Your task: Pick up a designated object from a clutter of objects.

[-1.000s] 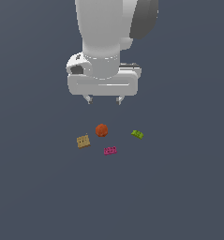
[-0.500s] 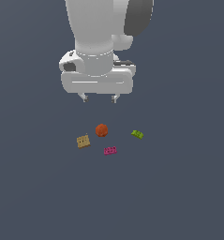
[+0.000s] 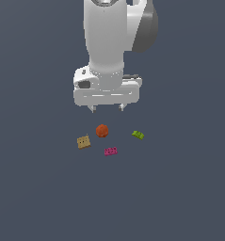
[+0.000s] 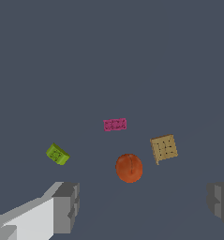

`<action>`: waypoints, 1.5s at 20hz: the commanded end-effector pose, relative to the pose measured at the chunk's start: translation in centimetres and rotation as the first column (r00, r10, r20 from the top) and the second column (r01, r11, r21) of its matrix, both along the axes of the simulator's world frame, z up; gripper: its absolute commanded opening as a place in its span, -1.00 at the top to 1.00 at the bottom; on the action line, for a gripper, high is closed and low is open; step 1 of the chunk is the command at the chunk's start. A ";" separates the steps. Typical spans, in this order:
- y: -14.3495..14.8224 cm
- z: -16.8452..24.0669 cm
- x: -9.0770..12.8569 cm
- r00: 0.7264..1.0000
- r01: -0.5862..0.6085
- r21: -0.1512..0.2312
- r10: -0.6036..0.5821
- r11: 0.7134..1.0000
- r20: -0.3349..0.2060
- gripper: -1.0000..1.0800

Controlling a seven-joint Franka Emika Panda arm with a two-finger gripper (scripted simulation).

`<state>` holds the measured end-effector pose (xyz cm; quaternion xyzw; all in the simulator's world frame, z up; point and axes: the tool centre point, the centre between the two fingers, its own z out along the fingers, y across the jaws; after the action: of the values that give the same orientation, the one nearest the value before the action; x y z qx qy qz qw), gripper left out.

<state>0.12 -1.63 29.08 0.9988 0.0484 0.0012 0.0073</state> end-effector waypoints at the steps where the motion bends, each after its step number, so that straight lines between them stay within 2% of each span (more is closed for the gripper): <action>1: 1.1 -1.8 0.1 0.998 -0.061 -0.007 0.061 0.998 -0.002 -0.92; 5: 3.4 -5.3 0.1 0.982 -0.187 -0.018 0.187 0.982 -0.007 -0.92; 9: 6.2 -9.5 -0.5 0.942 -0.336 -0.024 0.336 0.942 -0.013 -0.92; 12: 8.3 -12.5 -1.2 0.895 -0.445 -0.023 0.445 0.895 -0.017 -0.92; 16: 11.2 -16.3 -2.7 0.817 -0.576 -0.015 0.576 0.817 -0.018 -0.92; 23: 14.7 -20.7 -5.2 0.692 -0.722 0.002 0.722 0.692 -0.011 -0.92; 27: 15.9 -22.1 -6.2 0.644 -0.765 0.010 0.765 0.644 -0.006 -0.92; 30: 16.4 -22.6 -6.7 0.623 -0.782 0.013 0.783 0.623 -0.004 -0.92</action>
<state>-6.33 14.50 6.73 0.8822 0.4708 -0.0010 0.0017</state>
